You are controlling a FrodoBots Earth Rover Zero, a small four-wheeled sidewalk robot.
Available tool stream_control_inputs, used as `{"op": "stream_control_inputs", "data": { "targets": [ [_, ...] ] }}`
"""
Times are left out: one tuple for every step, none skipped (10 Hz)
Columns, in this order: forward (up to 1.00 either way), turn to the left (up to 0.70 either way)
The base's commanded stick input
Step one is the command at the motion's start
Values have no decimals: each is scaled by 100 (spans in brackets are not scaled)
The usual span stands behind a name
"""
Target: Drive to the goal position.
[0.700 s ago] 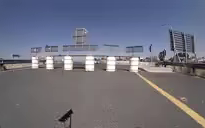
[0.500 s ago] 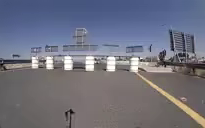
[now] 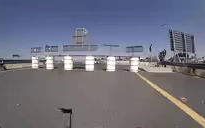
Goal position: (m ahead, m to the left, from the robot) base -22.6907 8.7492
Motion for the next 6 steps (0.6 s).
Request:
{"op": "stream_control_inputs", "data": {
  "targets": [
    [70, 0],
    [70, 0],
    [70, 0],
    [70, 0],
    [70, 0],
    [70, 0]
  ]
}}
